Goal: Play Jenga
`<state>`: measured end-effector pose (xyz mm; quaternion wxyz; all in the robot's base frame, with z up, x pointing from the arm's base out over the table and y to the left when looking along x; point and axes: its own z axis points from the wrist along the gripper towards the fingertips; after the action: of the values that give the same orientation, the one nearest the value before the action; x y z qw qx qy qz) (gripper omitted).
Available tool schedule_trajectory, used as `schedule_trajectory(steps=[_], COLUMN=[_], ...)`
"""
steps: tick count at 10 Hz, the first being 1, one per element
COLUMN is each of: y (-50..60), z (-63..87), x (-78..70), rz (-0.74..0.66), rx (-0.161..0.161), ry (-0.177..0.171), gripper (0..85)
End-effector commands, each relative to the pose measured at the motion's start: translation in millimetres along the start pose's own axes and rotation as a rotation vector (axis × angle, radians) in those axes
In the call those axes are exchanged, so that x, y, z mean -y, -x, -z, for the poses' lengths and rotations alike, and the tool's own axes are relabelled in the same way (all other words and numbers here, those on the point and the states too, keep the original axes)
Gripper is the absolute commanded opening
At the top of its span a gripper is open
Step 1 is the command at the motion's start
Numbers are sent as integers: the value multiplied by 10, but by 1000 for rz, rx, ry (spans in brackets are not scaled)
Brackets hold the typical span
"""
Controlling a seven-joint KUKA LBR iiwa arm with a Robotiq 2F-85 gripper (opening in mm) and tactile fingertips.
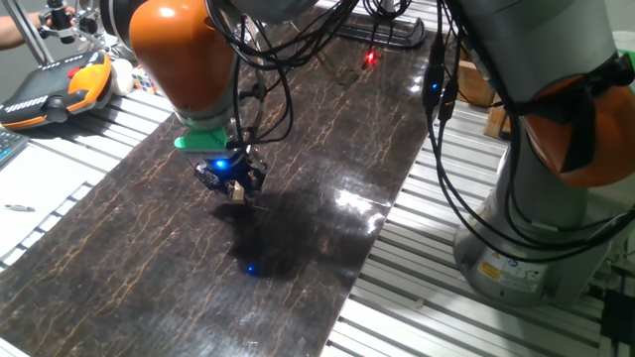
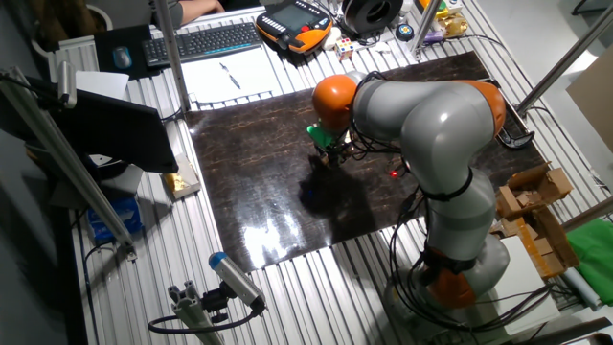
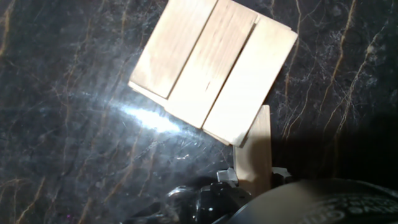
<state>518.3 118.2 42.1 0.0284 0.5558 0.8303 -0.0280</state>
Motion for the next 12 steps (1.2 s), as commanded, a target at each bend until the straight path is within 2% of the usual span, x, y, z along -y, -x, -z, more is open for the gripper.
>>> schedule_trajectory(steps=[1,12], y=[-1,-48], z=[0,-8], x=[1,-8], rz=[3,-11], rx=[-1,7], ry=[-1,4], gripper=[287,280])
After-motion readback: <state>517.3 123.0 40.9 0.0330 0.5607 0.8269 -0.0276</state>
